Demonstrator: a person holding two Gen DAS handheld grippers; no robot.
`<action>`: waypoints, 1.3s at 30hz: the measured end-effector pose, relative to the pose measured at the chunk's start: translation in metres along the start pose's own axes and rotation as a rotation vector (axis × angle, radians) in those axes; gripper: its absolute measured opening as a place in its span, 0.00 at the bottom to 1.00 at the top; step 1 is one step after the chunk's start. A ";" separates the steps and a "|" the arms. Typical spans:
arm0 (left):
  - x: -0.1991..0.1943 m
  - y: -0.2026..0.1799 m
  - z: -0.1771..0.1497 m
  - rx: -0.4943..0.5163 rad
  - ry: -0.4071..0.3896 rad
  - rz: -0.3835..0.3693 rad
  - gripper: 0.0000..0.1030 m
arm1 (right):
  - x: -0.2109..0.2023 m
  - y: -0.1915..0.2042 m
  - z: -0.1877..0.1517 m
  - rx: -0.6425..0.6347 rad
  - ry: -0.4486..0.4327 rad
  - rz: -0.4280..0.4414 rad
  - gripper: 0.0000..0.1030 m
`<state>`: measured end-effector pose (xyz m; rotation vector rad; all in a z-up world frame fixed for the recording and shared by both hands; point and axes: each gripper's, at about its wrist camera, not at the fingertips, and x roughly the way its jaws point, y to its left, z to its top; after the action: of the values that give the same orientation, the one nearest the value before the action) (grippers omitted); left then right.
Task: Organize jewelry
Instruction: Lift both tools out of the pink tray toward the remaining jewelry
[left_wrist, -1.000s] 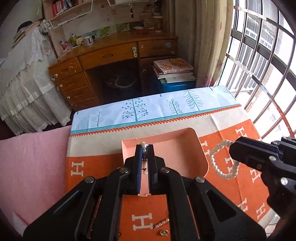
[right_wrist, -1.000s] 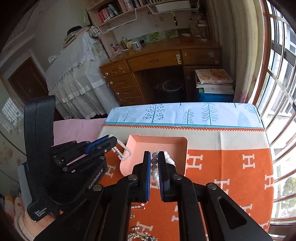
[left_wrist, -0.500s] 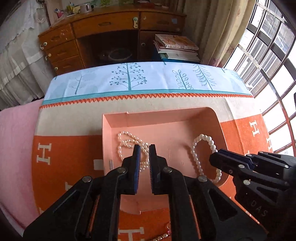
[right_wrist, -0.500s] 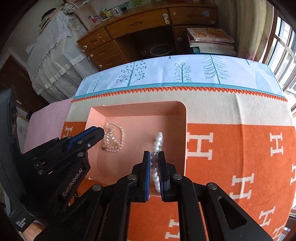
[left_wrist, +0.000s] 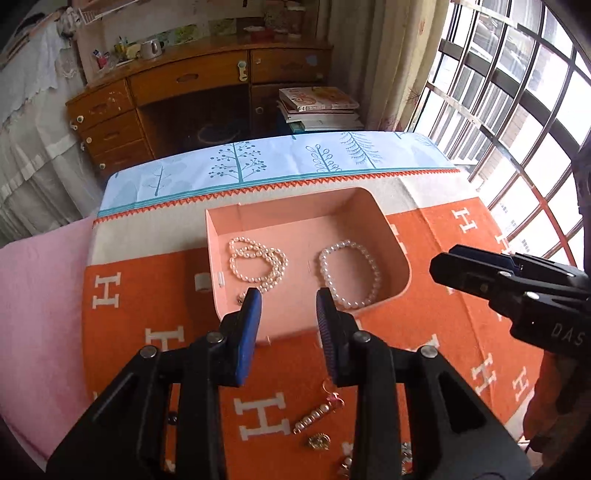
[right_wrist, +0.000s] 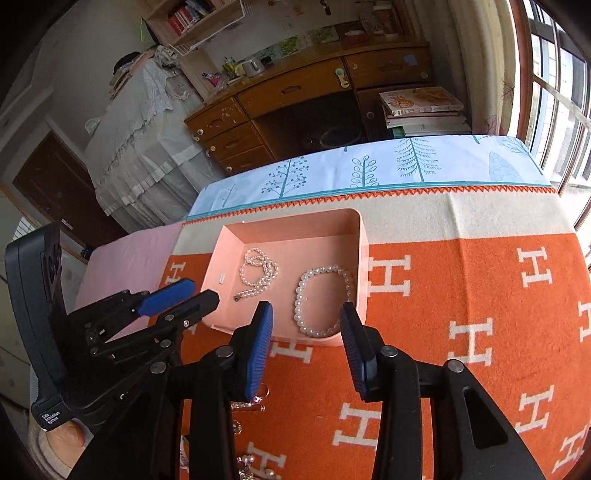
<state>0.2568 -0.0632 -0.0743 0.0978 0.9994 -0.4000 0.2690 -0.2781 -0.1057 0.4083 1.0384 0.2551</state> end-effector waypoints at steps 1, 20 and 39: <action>-0.010 0.001 -0.003 -0.012 -0.013 0.000 0.27 | -0.008 0.000 -0.004 0.005 -0.017 0.009 0.37; -0.129 -0.007 -0.116 -0.018 -0.115 0.098 0.27 | -0.146 0.034 -0.124 -0.156 -0.100 -0.005 0.71; -0.104 0.008 -0.198 -0.104 -0.072 0.168 0.27 | -0.099 0.061 -0.209 -0.300 -0.026 -0.079 0.63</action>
<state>0.0519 0.0250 -0.0960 0.0728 0.9316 -0.1964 0.0378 -0.2196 -0.0941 0.0995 0.9700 0.3285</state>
